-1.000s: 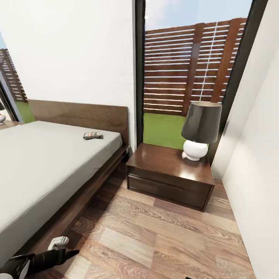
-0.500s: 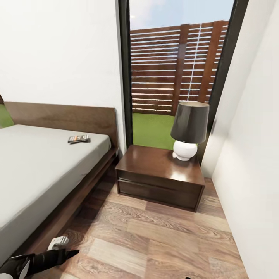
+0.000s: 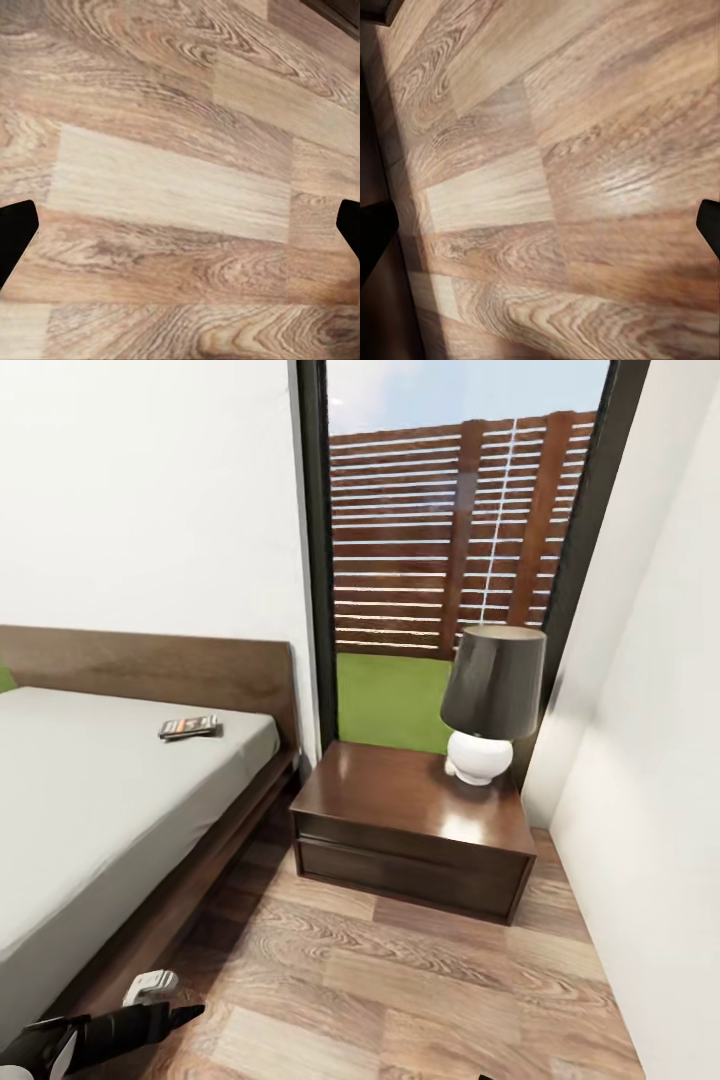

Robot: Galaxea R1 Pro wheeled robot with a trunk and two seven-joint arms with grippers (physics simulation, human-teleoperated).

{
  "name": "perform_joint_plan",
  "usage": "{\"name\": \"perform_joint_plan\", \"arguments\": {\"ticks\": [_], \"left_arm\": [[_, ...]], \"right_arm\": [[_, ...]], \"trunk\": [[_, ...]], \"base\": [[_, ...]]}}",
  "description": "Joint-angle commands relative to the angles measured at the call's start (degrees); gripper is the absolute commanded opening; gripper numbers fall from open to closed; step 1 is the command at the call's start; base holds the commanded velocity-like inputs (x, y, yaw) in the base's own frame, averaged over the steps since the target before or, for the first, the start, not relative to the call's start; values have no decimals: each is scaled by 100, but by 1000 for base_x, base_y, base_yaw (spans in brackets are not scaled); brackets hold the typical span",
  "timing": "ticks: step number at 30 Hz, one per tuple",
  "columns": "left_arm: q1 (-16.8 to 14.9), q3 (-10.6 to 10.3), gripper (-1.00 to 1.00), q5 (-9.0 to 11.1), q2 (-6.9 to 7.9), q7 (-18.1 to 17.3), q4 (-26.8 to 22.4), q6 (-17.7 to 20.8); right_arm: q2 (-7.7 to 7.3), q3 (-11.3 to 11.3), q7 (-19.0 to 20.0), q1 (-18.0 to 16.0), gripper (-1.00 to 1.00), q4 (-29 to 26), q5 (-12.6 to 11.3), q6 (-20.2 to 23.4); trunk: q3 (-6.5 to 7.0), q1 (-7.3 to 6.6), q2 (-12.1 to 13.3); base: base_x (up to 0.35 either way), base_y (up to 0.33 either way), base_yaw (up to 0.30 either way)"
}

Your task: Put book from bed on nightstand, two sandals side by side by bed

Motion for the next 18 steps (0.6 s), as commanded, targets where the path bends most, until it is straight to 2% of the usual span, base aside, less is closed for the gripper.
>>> {"name": "perform_joint_plan", "arguments": {"ticks": [1, 11, 18], "left_arm": [[-5, 49, 100, -25, -2, -33, -7, 60], [-5, 52, 100, -26, -2, -39, -7, 60], [-5, 52, 100, -30, -2, -34, -7, 60]], "right_arm": [[-2, -2, 29, -8, 100, 17, -56, 55], [-2, -5, 15, -8, 100, 17, -57, 55], [-2, 1, 14, -8, 100, 17, -56, 50]], "trunk": [[-5, 1, -2], [-5, 1, -2], [-5, 1, -2]], "base": [[205, 45, -78], [208, 88, -145], [193, 82, -60]]}}
